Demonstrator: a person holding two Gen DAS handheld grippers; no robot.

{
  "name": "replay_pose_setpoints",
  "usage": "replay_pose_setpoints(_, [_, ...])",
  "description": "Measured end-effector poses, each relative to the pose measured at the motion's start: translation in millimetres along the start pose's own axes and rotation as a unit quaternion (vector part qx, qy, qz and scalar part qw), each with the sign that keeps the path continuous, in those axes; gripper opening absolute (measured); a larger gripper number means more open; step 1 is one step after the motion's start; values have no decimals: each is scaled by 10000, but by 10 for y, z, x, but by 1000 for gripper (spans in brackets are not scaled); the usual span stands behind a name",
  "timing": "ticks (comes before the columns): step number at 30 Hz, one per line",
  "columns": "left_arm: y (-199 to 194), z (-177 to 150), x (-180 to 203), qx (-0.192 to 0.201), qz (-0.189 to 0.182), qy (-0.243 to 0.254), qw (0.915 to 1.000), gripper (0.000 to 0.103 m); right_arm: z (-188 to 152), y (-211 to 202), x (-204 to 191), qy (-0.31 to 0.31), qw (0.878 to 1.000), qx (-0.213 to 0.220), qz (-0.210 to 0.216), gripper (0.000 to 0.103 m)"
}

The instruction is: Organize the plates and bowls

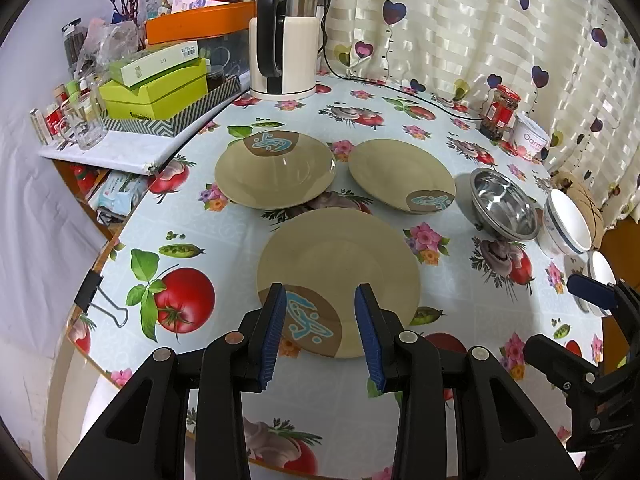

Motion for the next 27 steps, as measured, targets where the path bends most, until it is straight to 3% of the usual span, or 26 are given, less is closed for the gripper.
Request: replay_pose_setpoints(27, [-20,-19,-3,19,-4,-9,10000,37,-2,-19,-7,19,10000,13,25,103])
Point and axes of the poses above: each gripper's, at about its wrist camera, not at the fingertips, and y roughly the way its jaws point, x to its right, z to its top, the point moved 4 cm from there along y, roughly the way its jaws point, and after that the axes turned 9 degrees about x, right-handed, at the moved point
